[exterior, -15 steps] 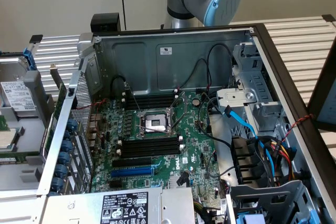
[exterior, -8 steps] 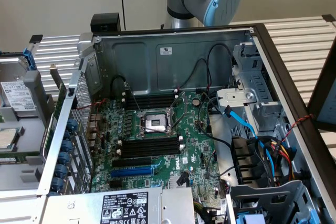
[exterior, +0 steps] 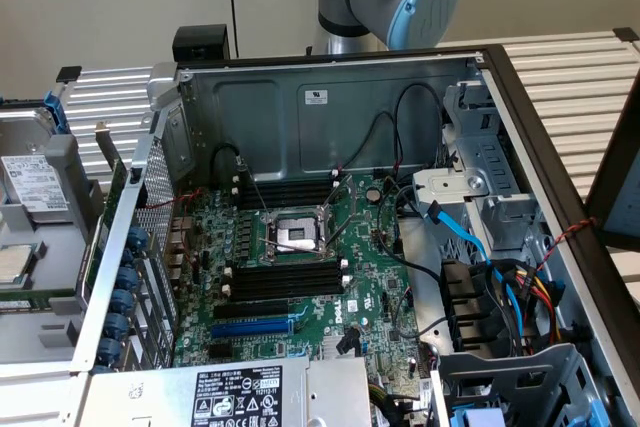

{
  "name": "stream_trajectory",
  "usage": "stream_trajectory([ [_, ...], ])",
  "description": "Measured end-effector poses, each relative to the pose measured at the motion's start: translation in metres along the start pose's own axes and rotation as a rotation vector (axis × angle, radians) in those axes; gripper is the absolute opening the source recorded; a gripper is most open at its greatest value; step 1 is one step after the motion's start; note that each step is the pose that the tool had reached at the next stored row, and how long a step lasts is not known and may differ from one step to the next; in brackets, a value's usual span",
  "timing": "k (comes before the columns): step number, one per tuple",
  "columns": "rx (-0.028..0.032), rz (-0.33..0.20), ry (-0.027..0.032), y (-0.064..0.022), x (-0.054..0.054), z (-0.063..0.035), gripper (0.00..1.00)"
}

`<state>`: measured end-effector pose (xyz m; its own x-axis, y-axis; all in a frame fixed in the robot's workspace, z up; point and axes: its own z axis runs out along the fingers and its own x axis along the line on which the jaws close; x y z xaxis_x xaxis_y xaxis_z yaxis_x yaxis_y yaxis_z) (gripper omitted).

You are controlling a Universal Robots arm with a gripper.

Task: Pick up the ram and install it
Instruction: 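Pick up the ram and move it above insertion slot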

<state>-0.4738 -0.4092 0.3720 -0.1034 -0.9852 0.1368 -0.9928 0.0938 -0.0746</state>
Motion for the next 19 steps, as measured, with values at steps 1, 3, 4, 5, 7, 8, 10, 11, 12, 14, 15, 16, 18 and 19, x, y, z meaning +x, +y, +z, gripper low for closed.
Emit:
stream_trajectory([
  [1,0.002,0.0,0.0022,-0.0002,0.0,-0.0018,0.12],
  [3,0.0077,0.001,0.0039,-0.0004,0.0,-0.0056,0.12],
  [4,0.0111,0.001,0.0039,-0.0006,0.0,-0.0077,0.12],
  [5,0.0143,0.002,0.0036,-0.0006,0.0,-0.0094,0.12],
  [7,0.0216,0.003,0.0029,-0.0009,0.0,-0.0127,0.12],
  [8,0.0244,0.003,0.0026,-0.0009,0.0,-0.0137,0.12],
  [10,0.0273,0.004,0.0021,-0.0009,0.0,-0.0141,0.12],
  [11,0.0274,0.004,0.0022,-0.0009,0.0,-0.0141,0.12],
  [12,0.0274,0.004,0.0022,-0.0009,0.0,-0.0142,0.12],
  [14,0.0272,0.004,0.0023,-0.0009,0.0,-0.0143,0.12],
  [15,0.027,0.004,0.0024,-0.0009,0.0,-0.0144,0.12],
  [16,0.0269,0.004,0.0025,-0.0008,0.0,-0.0146,0.12],
  [18,0.027,0.004,0.0024,-0.0008,0.0,-0.0145,0.12],
  [19,0.0271,0.004,0.0023,-0.0009,0.0,-0.0145,0.12],
])
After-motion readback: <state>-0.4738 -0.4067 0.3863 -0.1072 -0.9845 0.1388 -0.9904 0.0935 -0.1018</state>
